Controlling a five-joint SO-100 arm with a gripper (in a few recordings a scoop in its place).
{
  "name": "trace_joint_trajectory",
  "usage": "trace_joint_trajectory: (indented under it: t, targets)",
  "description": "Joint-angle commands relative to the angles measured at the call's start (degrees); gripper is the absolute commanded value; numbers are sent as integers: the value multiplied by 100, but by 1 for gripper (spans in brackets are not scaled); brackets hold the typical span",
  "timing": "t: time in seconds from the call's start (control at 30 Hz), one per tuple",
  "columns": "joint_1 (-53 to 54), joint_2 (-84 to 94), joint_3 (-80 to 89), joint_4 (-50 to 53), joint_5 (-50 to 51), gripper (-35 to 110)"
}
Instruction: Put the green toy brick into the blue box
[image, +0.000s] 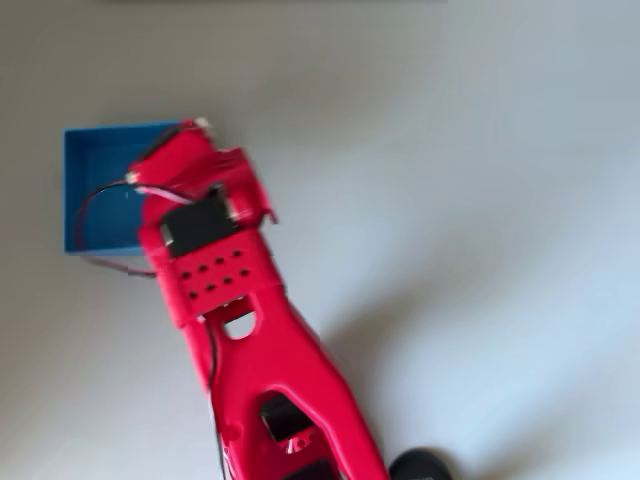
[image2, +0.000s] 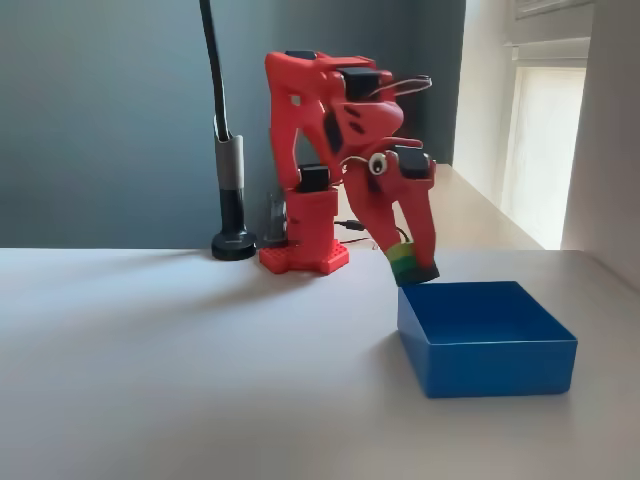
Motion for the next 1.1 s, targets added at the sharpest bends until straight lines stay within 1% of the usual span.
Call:
trace_joint_trajectory:
  t: [0.0, 0.3, 0.6, 0.67, 0.73, 0.8, 0.97, 1.07]
  targets:
    - [-510, 105, -334, -18, -35, 0]
    - [-677, -62, 299, -404, 70, 0]
    - [-712, -958, -176, -404, 510, 0]
    - [-738, -1063, -308, -404, 624, 6]
    - [-747, -1134, -360, -404, 712, 18]
    - [-765, -1160, -387, -404, 738, 24]
    - [-791, -1160, -466, -387, 817, 26]
    - [-791, -1151, -545, -281, 879, 22]
